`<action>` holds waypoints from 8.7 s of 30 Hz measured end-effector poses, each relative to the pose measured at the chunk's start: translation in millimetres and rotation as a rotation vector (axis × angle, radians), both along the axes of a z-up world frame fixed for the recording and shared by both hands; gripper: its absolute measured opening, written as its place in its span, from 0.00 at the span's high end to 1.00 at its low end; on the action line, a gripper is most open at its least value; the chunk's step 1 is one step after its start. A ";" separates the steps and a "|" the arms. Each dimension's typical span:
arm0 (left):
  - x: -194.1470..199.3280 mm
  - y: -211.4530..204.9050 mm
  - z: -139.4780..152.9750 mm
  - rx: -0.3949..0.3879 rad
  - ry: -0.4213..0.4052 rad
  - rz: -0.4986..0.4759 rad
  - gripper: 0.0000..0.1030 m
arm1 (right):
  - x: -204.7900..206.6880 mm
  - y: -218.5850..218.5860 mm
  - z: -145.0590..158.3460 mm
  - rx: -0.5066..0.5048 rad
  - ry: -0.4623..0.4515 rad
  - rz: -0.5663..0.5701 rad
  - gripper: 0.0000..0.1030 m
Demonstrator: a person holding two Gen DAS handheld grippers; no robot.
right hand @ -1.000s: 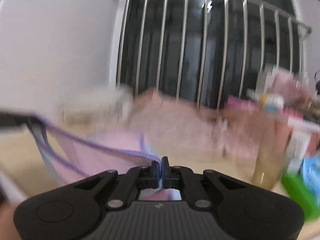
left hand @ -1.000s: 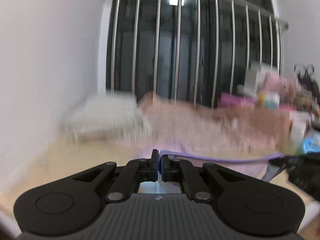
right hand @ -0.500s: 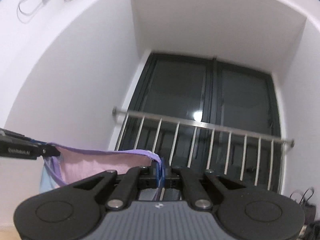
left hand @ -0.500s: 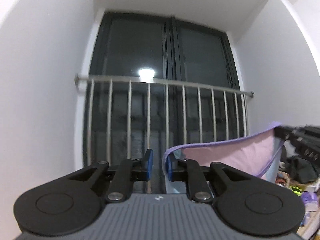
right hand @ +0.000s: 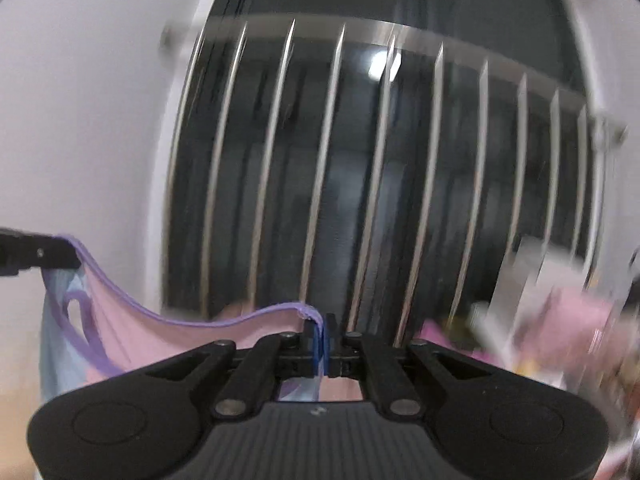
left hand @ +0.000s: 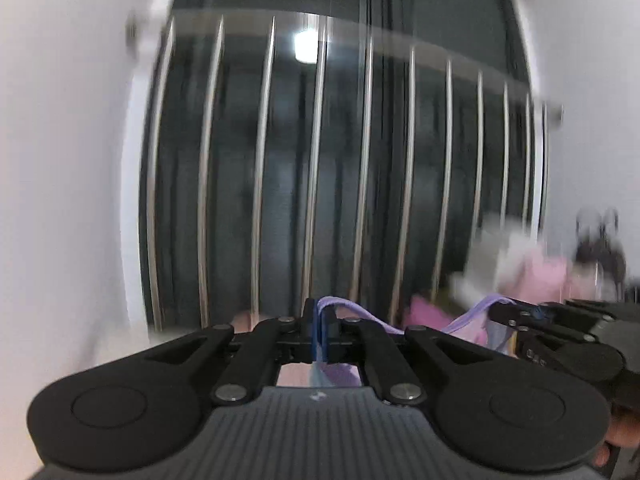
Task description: Fold clothes
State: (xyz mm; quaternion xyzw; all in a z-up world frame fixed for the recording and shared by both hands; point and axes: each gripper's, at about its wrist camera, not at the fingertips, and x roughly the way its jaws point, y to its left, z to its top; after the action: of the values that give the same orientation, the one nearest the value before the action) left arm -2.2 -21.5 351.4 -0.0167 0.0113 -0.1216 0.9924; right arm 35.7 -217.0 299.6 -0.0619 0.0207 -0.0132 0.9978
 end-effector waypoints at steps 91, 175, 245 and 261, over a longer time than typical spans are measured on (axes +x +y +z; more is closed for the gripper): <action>-38.8 85.7 -335.8 -0.009 0.670 -0.019 0.33 | -66.4 38.0 -237.7 0.050 0.601 0.449 0.66; -120.1 63.7 -333.2 0.138 0.680 -0.074 0.59 | -155.8 -2.2 -271.4 0.237 0.566 0.261 0.97; -70.3 17.1 -324.7 0.188 0.682 -0.143 0.31 | -139.4 -54.7 -292.9 0.215 0.616 0.298 0.69; -96.1 51.3 -326.9 0.139 0.714 -0.030 0.22 | -168.3 -91.3 -282.8 0.299 0.554 0.029 0.76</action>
State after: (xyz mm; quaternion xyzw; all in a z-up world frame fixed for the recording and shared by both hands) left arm -98.3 29.8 24.5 0.0094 0.3657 -0.1214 0.9227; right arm -132.6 -308.3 16.8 0.0842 0.2924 0.0216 0.9523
